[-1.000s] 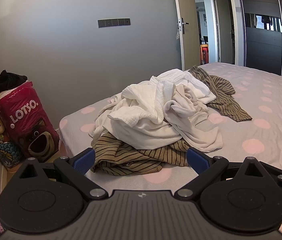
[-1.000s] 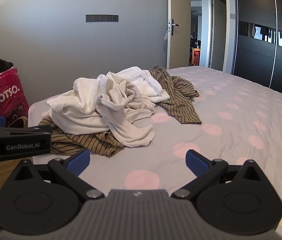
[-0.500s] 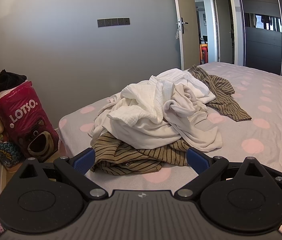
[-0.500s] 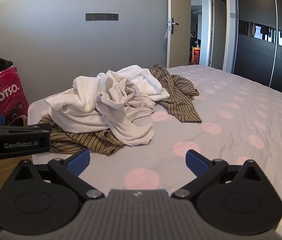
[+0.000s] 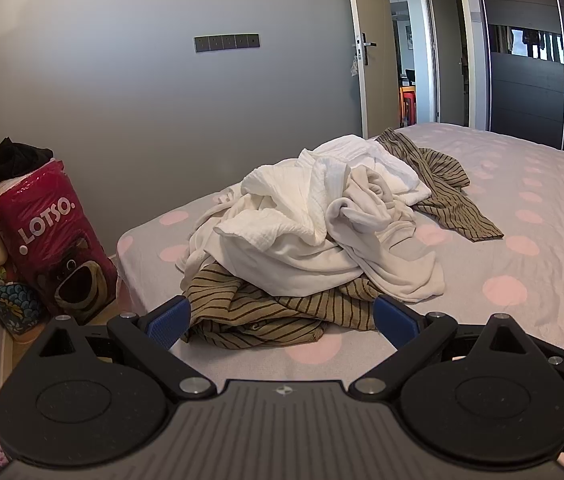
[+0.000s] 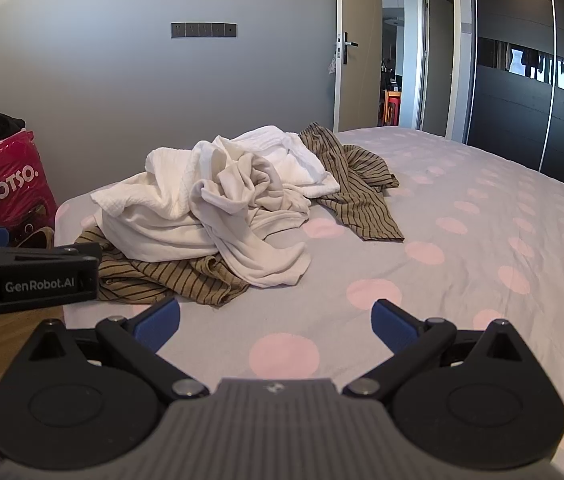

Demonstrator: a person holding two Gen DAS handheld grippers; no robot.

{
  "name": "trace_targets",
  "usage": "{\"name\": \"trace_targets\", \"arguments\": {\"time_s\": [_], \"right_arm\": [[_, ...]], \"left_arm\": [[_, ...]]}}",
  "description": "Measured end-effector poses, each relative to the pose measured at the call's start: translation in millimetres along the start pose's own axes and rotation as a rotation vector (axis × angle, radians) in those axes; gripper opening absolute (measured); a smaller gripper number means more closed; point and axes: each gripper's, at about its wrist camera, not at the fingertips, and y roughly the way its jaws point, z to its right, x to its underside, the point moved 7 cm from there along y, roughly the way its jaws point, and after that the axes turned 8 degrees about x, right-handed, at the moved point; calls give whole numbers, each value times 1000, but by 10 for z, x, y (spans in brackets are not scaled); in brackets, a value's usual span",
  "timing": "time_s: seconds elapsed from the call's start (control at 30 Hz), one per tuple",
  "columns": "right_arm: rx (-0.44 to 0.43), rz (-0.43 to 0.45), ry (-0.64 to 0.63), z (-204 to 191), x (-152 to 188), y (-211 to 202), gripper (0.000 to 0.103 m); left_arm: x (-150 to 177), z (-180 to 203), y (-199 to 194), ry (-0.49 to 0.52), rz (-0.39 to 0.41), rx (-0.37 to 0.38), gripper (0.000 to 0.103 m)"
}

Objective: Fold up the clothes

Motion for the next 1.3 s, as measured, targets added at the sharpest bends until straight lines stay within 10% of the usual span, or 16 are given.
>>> {"name": "trace_targets", "arguments": {"time_s": [0.6,1.0,1.2,1.3], "right_arm": [[-44,73,8,-97,-23,3,103],[-105,54,-100,-311,-384,378,101],[-145,38,-148,-423,-665,757,85],[-167,17,-160,-494,-794,1012,62]], "left_arm": [[22,-72,94,-29,-9,15,100],[-305,-60,557,19,-104,149,80],[-566,-110,968,76,-132,216,65],[-701,-178,1228,90,-137,230,57]]}}
